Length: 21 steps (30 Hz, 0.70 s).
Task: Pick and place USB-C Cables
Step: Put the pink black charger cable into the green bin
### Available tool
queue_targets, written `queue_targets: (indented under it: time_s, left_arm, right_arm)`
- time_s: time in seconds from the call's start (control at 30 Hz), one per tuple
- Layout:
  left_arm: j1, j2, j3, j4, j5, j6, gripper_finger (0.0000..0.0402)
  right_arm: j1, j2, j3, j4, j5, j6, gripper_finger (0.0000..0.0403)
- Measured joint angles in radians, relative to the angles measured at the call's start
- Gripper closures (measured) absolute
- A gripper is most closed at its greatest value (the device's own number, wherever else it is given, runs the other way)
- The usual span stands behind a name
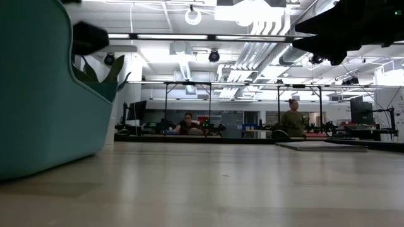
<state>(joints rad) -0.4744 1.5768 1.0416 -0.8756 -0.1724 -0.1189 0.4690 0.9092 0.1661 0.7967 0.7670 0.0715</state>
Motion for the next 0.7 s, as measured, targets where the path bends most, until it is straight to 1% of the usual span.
queue_targets:
  time_s: [0.13,0.3,0.47,0.7]
  left_arm:
    - [-0.001,0.090,0.000,-0.001,-0.012,0.042,0.0401]
    - [-0.001,0.163,0.000,-0.001,-0.013,0.062,0.0401]
    - [0.000,0.196,0.001,0.000,-0.015,0.062,0.0392]
    - [0.004,0.200,0.001,0.002,0.019,0.090,0.0360]
  right_arm:
    - [0.000,0.000,0.000,-0.012,0.000,0.003,0.0160]
    - [0.000,0.000,0.000,-0.018,0.000,0.003,0.0160]
    - [0.000,0.000,0.000,-0.019,0.000,0.003,0.0160]
    - [0.000,0.000,0.000,-0.022,0.000,0.009,0.0160]
